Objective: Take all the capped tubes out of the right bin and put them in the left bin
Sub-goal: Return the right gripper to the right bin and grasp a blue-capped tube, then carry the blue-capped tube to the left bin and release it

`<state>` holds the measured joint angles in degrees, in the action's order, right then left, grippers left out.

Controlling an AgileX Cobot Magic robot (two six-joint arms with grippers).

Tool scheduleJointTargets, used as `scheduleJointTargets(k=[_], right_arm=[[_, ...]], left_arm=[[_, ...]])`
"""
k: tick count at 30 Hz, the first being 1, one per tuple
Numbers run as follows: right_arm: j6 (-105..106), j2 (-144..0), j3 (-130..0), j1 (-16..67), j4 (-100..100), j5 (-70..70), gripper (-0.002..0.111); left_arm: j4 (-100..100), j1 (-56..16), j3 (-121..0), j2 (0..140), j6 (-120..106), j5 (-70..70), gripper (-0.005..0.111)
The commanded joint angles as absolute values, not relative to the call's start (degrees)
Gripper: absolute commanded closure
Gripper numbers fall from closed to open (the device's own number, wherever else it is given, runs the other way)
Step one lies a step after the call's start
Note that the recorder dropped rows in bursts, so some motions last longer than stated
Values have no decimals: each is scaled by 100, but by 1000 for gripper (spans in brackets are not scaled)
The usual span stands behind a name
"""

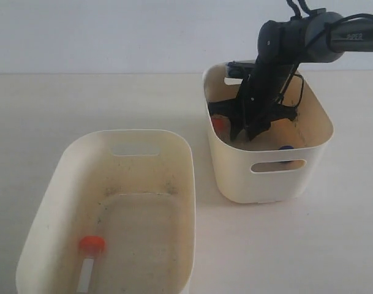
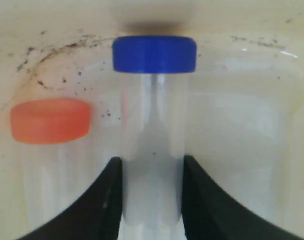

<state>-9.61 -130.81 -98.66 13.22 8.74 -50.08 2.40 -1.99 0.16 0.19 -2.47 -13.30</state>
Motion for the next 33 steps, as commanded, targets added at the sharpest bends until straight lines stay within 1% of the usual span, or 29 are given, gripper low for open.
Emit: scheduleJointTargets(k=[1,9,16,19,23,28,33], right_arm=[[-948,-13065,-9837,1385,953,-5083,108],[-540,-12164,-9837,1385,953,-5413,108],[-237,-11021,-9837,1385,998,-6328,108],[84,-10669,-9837,1385,1420,-6996,108],[669,-10361,-9757,1458,2386,-6996,108],[721,-10009,-9364,2190,2469,-6996,108],[896,-9874,-8908,3155,2498,-6996,108]], left_arm=[[230,-194,0,0,-199,-1301,102],[230,-194,0,0,-199,-1301,102],[230,-194,0,0,-199,-1301,102],[230,-194,0,0,-199,-1301,102],[230,-194,0,0,-199,-1301,102],[230,-194,0,0,-199,-1301,102],[230,-194,0,0,-199,-1301,102]])
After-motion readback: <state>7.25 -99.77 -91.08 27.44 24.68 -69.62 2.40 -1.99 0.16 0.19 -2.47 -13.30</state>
